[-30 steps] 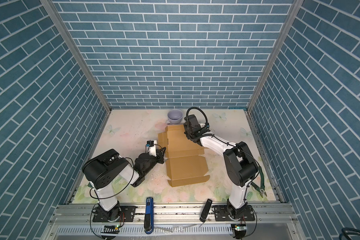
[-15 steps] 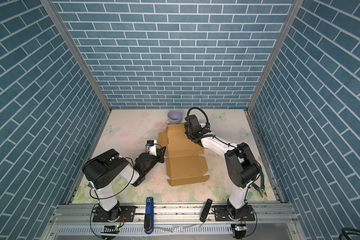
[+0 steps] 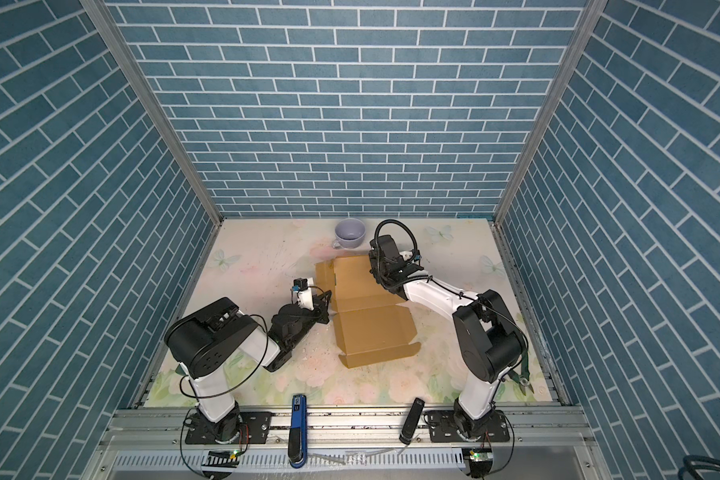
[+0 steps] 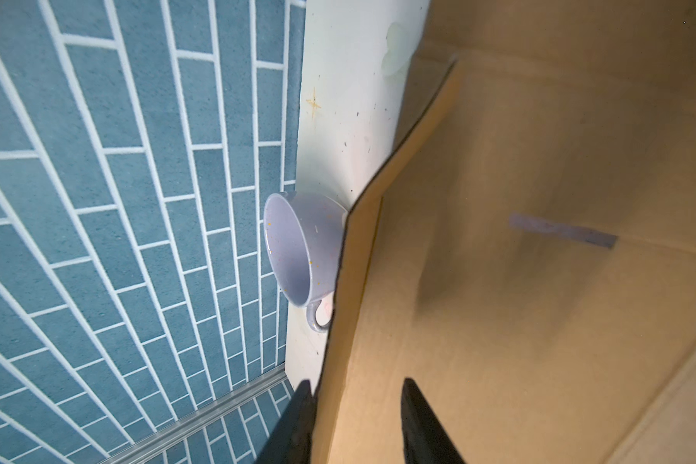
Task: Fold the paper box
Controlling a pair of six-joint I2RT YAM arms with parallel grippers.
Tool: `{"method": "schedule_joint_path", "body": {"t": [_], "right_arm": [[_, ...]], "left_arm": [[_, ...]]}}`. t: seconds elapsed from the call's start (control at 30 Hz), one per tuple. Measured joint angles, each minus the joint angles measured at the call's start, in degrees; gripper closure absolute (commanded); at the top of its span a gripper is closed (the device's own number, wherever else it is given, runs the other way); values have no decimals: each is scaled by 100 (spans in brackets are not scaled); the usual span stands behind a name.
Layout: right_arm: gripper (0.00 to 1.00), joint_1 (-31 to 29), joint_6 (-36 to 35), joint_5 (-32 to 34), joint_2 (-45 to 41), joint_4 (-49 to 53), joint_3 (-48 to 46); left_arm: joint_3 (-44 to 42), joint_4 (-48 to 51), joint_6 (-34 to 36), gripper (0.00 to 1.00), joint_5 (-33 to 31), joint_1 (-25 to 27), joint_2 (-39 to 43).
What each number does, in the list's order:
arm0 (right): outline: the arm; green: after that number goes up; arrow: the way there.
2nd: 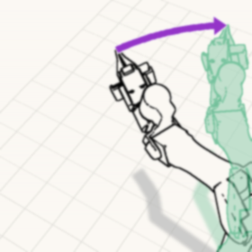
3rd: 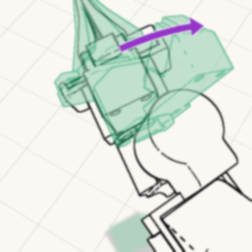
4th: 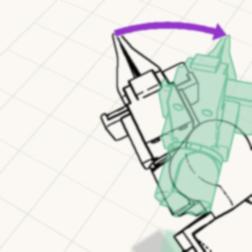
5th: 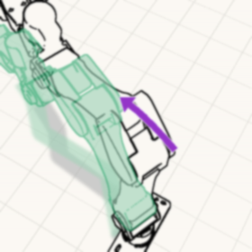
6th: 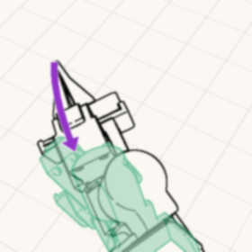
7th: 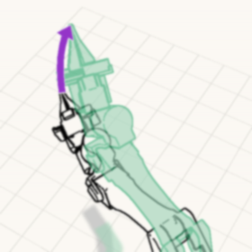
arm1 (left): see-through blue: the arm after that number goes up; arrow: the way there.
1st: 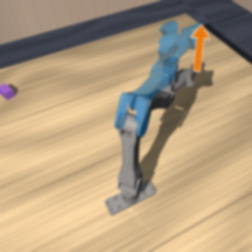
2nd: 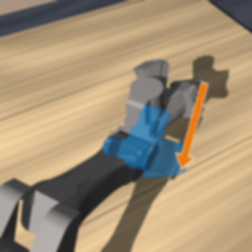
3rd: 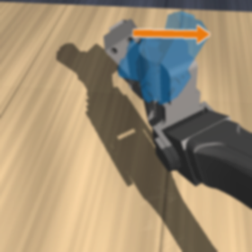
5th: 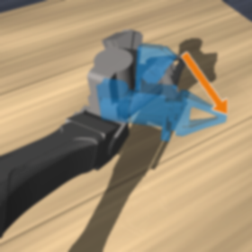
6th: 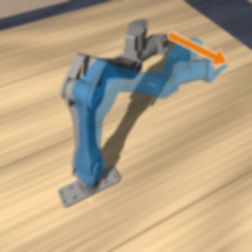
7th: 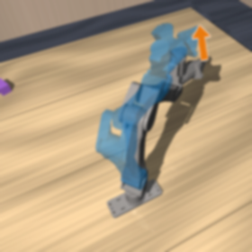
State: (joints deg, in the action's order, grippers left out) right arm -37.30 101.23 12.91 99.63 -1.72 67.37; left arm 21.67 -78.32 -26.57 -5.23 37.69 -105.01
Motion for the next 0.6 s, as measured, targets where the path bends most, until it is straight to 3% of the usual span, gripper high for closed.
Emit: {"method": "schedule_joint_path", "body": {"t": [0.6], "right_arm": [[68,-9,83,7,0,-553,-254]], "left_arm": [[-4,7,55,100,42,181,55]]}}
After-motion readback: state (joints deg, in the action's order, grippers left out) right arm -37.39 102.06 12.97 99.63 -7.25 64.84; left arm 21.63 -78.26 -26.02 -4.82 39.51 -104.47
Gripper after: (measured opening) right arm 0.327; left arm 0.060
